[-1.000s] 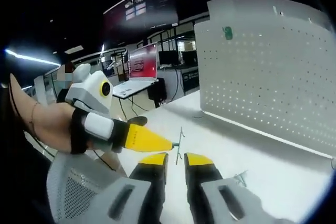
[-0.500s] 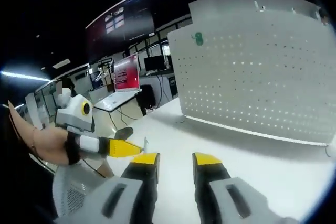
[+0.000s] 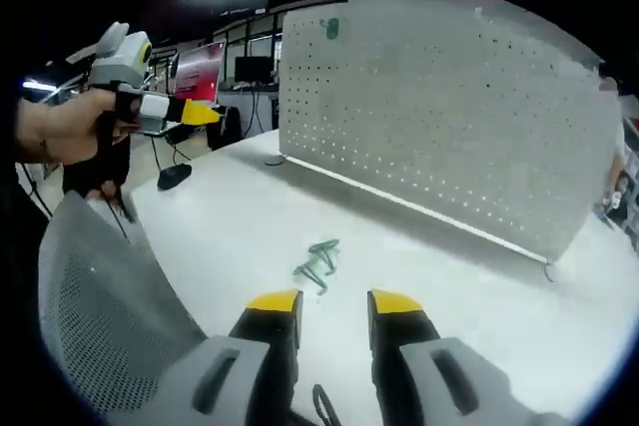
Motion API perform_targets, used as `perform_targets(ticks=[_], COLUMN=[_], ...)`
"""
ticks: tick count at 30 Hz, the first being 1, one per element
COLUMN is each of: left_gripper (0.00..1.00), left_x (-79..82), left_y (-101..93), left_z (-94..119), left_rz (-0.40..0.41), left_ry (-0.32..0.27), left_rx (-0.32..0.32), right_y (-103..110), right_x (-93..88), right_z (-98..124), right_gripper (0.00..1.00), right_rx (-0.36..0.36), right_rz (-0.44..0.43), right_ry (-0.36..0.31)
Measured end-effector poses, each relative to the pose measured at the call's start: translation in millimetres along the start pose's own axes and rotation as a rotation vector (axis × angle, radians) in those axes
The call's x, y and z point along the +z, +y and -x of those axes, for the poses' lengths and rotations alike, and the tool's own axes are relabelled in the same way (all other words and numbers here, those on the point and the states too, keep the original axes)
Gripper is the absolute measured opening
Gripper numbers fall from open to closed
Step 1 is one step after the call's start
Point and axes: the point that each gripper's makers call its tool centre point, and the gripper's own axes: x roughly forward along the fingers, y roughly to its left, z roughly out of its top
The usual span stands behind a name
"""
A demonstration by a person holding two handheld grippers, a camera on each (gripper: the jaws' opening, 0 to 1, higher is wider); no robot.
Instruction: Insert the hook assembly into the mounting plate slot until the hook locks in place.
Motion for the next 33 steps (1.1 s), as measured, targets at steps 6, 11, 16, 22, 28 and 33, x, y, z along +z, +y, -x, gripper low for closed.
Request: perform_targets(ticks=[6,11,16,22,28,33], left_gripper=[0.02,0.02,0.02,0.02,0.02,0.02], left_x=[14.1,35.2,69.8,119.7,156.4,175.1], left_y=[5.1,22.4,45.1,61.9,67.7,74.3], left_z=[-13.0,-21.2,-32.6,-51.5,-73.5,-90.4], left_rz=[0.018,-0.039,-0.043,-0.066,-0.076,-0.056], left_ry=[-0.022,-0.055,-0.111,-0.189,-0.247,-0.274], left_rx=[0.004,0.071,0.143,0.214,0.237,0.263], right_y=[-4.4,-10.5,-12.3,-16.8,-27.2,-25.3], right_x=[4.5,-3.7,14.1,15.7,17.1,18.1], right_z=[7.4,11.7,9.8,14.0,19.0,19.1], right_gripper=[0.23,0.23,0.23,0.23,0.22,0.22], right_rx=[-0.016,-0.054,-0.069,-0.093,-0.125,-0.119], right_rz=[-0.001,0.025,0.056,0.08,0.04,0.045], right_ry=[-0.019,-0.008,-0.075,-0.089,-0.11,-0.112])
